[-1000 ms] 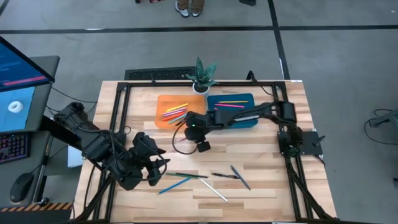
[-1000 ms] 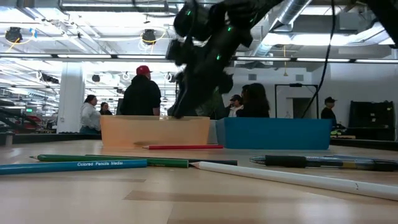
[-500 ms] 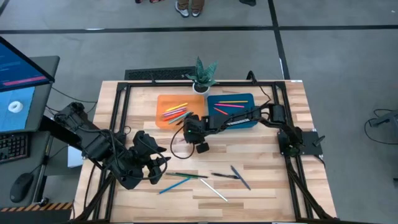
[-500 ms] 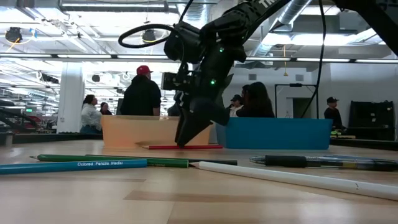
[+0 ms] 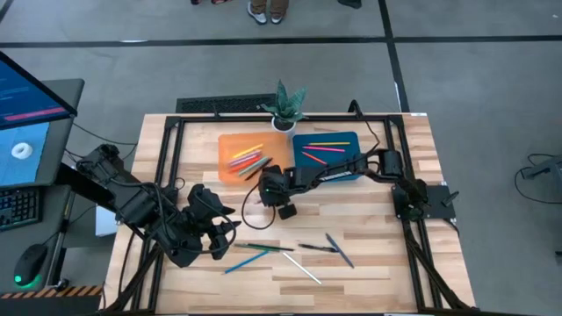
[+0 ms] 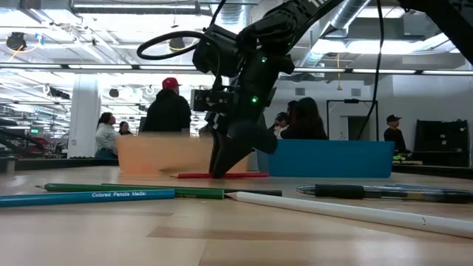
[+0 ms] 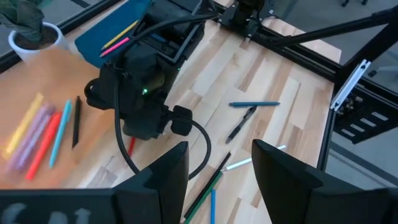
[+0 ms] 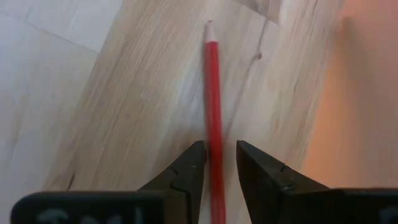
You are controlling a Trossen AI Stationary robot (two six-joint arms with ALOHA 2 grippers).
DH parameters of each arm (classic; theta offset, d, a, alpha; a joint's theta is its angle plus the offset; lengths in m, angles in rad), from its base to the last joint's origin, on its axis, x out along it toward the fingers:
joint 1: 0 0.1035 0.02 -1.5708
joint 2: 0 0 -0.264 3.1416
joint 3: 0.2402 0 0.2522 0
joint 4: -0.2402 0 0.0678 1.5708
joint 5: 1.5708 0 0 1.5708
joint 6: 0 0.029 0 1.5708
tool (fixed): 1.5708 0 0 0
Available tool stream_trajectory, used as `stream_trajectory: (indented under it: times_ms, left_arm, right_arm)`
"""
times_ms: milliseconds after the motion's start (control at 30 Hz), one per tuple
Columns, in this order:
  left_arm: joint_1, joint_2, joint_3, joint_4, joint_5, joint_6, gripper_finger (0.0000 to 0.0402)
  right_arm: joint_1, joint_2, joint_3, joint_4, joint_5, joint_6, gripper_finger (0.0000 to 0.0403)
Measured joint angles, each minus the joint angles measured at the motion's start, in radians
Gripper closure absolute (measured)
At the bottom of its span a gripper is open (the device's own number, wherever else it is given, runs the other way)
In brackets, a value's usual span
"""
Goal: Sort pens & pencils
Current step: Put the red pencil into the blue bin
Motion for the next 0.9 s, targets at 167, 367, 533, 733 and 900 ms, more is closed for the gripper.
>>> stream_trajectory:
  times_ms: [167, 367, 533, 733, 900]
  left_arm:
    - [0.0, 0.0, 0.0, 0.0, 0.0, 0.0, 0.0235]
    - [0.0, 0.0, 0.0, 0.001, -0.012, 0.0, 0.0235]
    - [0.0, 0.0, 0.0, 0.006, -0.026, 0.0, 0.0235]
    - [0.0, 0.0, 0.0, 0.009, -0.026, 0.0, 0.0235]
    - [0.0, 0.0, 0.0, 0.011, -0.026, 0.0, 0.0235]
  right_arm:
    - [0.027, -0.015, -0.004, -0.027, -0.001, 0.028, 0.0285]
    - [0.05, -0.072, -0.007, -0.036, -0.002, 0.047, 0.0285]
    - [0.048, -0.125, -0.006, -0.092, 0.009, 0.094, 0.0285]
    - [0.069, -0.141, -0.005, -0.163, -0.101, 0.072, 0.0285]
    - [0.07, -0.14, -0.062, -0.149, -0.09, 0.061, 0.0285]
